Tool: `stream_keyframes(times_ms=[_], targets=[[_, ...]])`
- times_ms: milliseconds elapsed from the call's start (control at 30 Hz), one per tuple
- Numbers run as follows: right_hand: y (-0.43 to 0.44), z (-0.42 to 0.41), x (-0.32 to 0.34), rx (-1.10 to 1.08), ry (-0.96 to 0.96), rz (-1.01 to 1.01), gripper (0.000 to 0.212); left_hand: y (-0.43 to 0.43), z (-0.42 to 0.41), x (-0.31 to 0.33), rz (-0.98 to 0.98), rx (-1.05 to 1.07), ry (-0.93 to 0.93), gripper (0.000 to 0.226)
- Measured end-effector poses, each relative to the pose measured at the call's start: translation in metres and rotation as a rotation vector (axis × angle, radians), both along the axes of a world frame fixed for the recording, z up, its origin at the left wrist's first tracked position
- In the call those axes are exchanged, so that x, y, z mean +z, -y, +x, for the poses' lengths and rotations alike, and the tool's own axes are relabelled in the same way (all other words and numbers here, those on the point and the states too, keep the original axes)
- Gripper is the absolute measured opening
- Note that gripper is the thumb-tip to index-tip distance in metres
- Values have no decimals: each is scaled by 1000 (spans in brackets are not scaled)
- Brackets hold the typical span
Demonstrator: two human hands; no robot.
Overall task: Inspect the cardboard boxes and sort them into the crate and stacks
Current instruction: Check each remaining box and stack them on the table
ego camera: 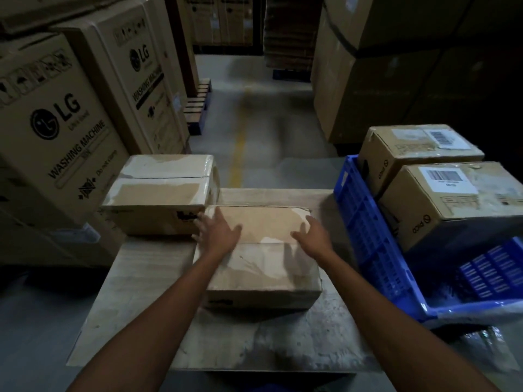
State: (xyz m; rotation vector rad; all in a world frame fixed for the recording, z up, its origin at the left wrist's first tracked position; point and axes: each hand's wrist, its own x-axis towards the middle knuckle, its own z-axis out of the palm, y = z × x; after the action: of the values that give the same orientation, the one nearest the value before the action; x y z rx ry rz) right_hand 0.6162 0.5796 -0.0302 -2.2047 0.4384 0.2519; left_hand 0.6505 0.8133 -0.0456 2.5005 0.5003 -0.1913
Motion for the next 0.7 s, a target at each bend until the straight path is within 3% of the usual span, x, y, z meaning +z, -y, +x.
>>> stream_keyframes(times_ms=[100, 200, 300, 367, 533, 700], targets=[[8, 3, 2, -118, -4, 297, 58, -33, 30, -6, -518, 247, -78, 105], [8, 6, 10, -167, 34, 381, 48, -51, 51, -22, -740, 313, 52, 94], [7, 10, 22, -220, 89, 313, 65, -41, 29, 25, -655, 331, 146, 95], [6, 9, 36, -266, 123, 231, 70, -36, 22, 45, -618, 333, 231, 78], [4, -7, 54, -465, 264, 306, 51, -34, -4, 60, -548, 385, 379, 61], [1, -40, 28, -489, 173, 351, 37, -42, -43, 25, -495, 296, 308, 47]])
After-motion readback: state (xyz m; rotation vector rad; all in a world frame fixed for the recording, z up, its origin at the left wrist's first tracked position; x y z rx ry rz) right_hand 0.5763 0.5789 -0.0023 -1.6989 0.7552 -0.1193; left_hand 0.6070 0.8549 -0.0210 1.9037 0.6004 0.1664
